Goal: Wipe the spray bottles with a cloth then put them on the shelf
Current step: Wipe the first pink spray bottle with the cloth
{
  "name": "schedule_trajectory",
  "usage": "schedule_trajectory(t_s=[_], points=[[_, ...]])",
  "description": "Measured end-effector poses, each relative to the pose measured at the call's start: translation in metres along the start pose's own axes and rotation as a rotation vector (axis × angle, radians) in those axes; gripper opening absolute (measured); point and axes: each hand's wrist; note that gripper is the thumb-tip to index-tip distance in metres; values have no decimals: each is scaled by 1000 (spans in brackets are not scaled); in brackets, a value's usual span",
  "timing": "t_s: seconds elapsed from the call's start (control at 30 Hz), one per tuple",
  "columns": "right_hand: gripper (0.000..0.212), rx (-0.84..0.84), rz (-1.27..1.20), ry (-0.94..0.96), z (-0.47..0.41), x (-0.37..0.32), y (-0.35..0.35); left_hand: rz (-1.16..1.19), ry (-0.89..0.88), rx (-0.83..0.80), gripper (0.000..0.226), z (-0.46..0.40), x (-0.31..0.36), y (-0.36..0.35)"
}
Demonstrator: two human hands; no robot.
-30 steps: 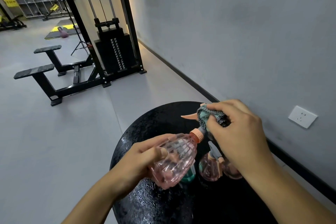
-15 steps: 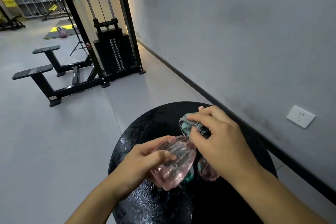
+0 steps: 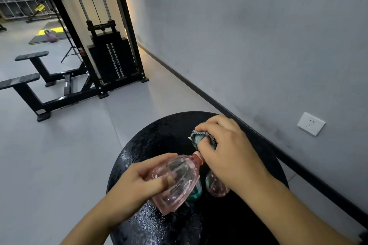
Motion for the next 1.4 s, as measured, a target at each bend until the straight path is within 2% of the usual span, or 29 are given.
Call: schedule_trajectory(t_s=[0.13,0.3,0.43,0.5,0.6,0.67,0.97,1.13,1.3,1.4], points=[[32,-64,7,58,4,-5,-4,2,6,24,58,-1,-3,1],[32,26,-12,29,2,1,-1,-5,3,50,64,-2,-7,2],[33,-63,-44,58,3,0,-3,0,-3,73,70,-3,-10,4],[31,46,-65,49,1,5,-1,23,-4,83,71,-4,-12,4],[26,334,-84,32,-3,13,8,70,5,126,72,-5,-13,3],[26,413,-104,17,-4,15,12,61,6,162,70,-5,-14,3],[29,333,-150,96,-5,13,9,-100,-48,220,78,-1,-5,-5],[23,354,-147,-34,-7,22,14,-159,-65,224,78,0,-2,-4],[22,328,-142,-10,-5,20,10,-187,-64,228,77,-3,-2,-5],[20,333,-160,-109,-7,28,11,-162,-45,206,77,-2,-4,-7]])
Point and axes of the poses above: each hand's wrist, its own z-axis away from the middle knuckle, its own y-axis out of the back of the hand, x = y × z, and after that the axes turned 11 degrees about -z, right-handed
